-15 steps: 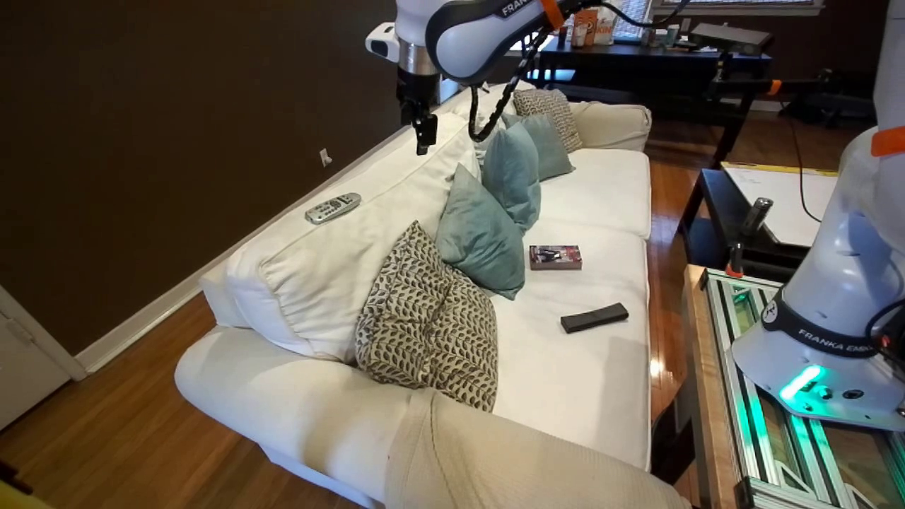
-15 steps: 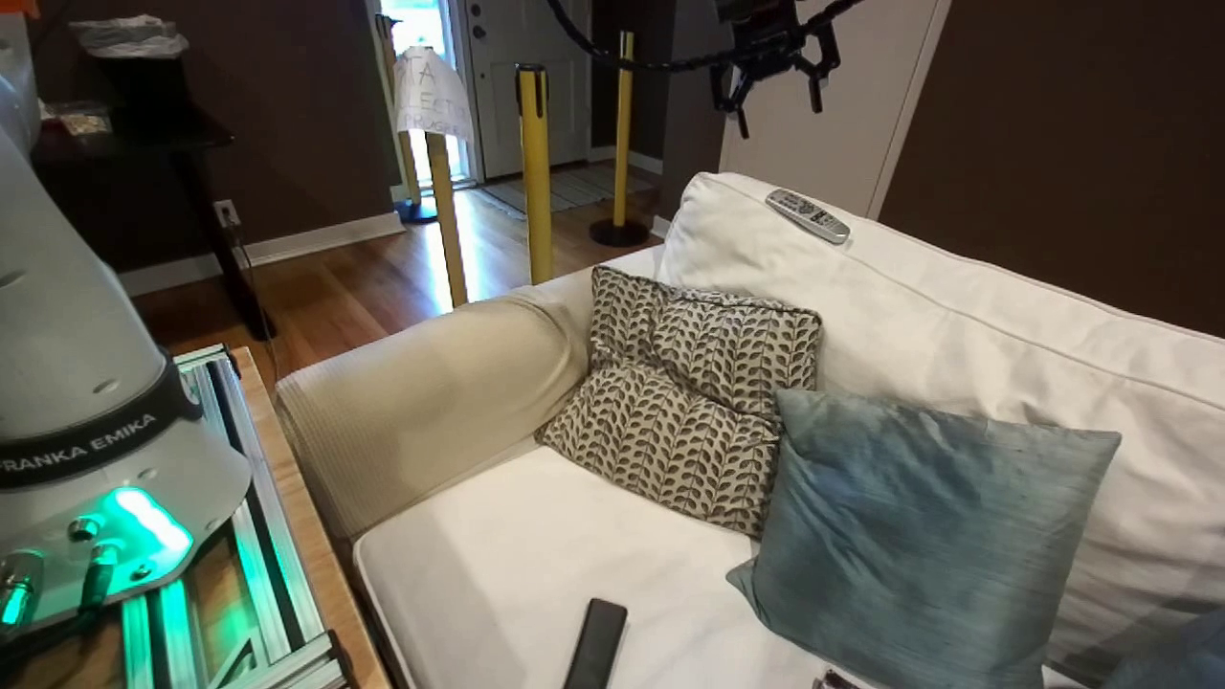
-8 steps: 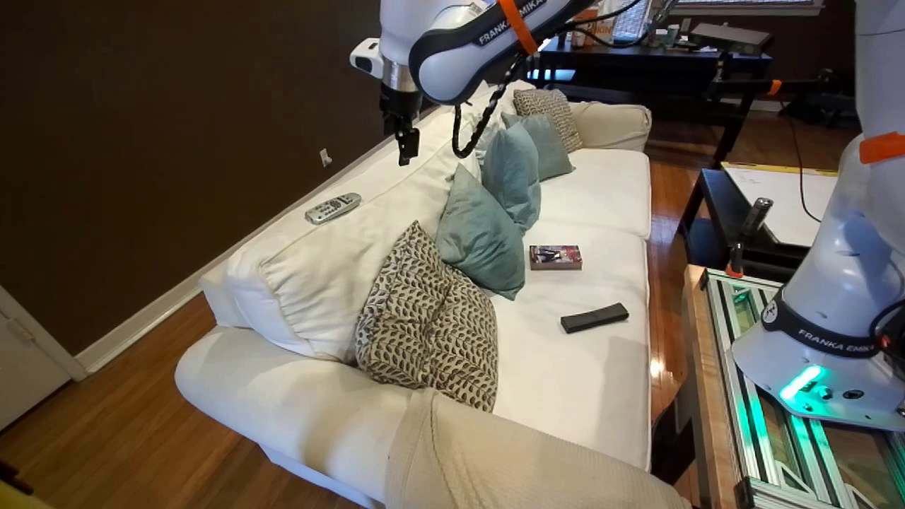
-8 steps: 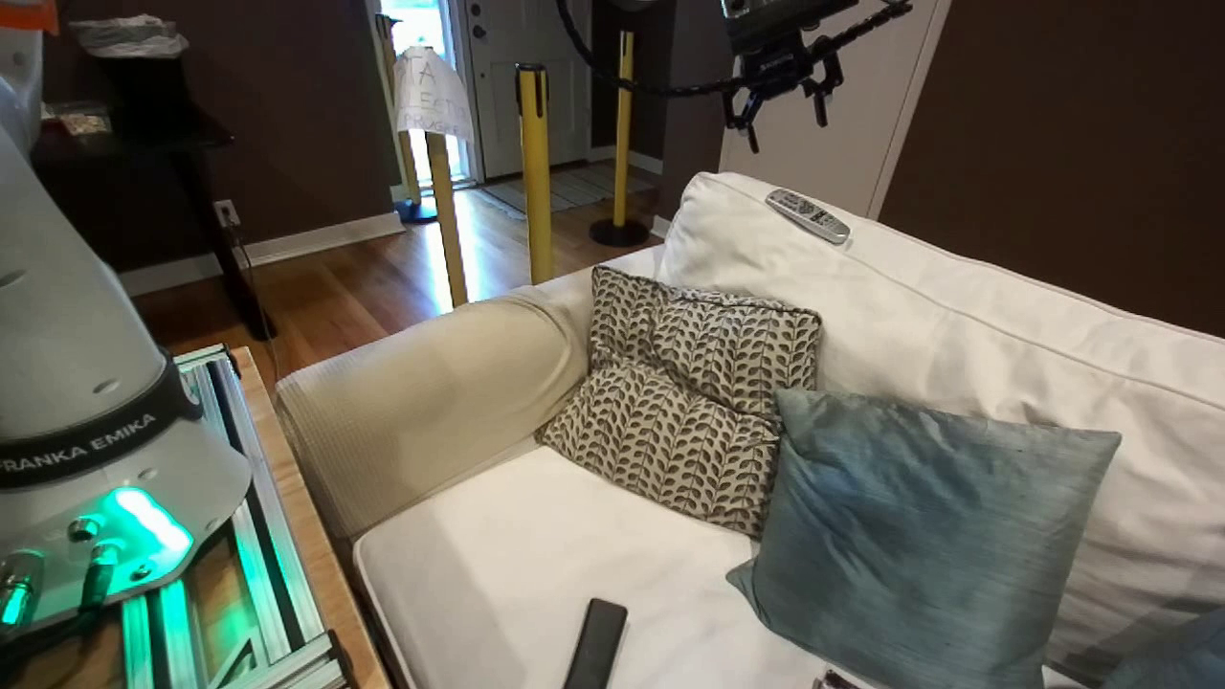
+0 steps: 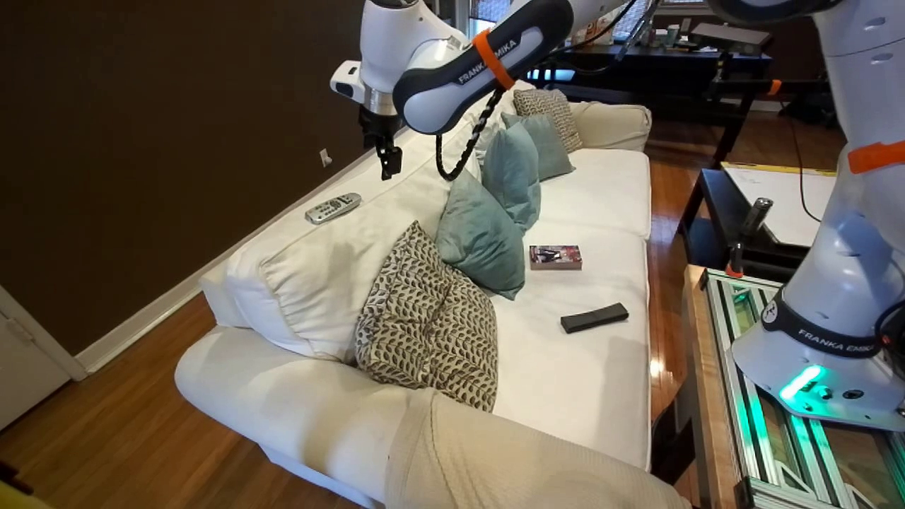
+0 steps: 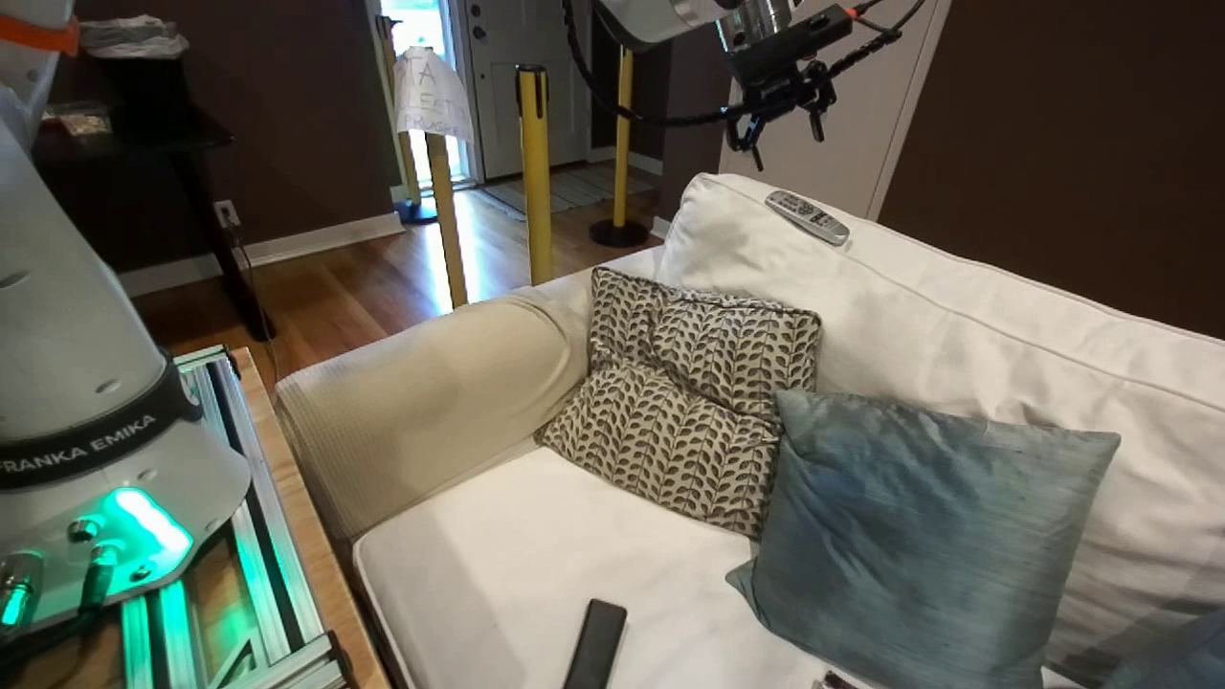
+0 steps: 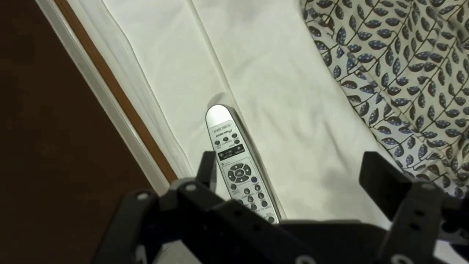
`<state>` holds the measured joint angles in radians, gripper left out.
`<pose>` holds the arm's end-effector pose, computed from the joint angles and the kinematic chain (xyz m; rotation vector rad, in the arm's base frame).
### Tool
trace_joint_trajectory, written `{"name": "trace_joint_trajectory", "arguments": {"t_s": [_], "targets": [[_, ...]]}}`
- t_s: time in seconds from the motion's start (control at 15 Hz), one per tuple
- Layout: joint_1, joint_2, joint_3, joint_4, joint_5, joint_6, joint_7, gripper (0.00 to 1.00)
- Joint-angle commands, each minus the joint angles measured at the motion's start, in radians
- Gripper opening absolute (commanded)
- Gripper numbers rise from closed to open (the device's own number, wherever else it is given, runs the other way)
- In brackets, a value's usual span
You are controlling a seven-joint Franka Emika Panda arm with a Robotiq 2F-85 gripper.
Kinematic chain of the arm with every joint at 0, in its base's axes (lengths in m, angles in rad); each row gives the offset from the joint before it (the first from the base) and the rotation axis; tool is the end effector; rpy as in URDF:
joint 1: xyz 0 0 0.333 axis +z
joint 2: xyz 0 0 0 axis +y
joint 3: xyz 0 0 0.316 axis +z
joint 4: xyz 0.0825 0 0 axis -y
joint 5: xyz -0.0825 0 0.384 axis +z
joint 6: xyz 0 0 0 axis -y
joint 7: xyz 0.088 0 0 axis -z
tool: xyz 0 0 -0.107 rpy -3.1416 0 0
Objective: Put the grey remote on the seat of the chair
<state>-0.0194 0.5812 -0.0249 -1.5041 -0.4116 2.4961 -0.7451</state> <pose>0.7400 -0.0269 0.3714 2.3497 1.2644 0.3377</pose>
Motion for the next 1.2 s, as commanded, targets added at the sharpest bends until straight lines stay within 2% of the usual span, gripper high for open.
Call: {"name": "trace_joint_trajectory", "arguments": {"t_s": [0.0,0.6,0.67,1.13], "targets": [[0.016,0.086,-0.009,0.091,-0.05,0.017,-0.028,1.0],[0.06,0.229,-0.062,0.229,-0.141,0.047,-0.005,1.0],[0.048,0.175,-0.04,0.171,-0.11,0.027,-0.018,1.0],[0.052,0.209,-0.049,0.213,-0.115,0.031,-0.019,1.0]]}}
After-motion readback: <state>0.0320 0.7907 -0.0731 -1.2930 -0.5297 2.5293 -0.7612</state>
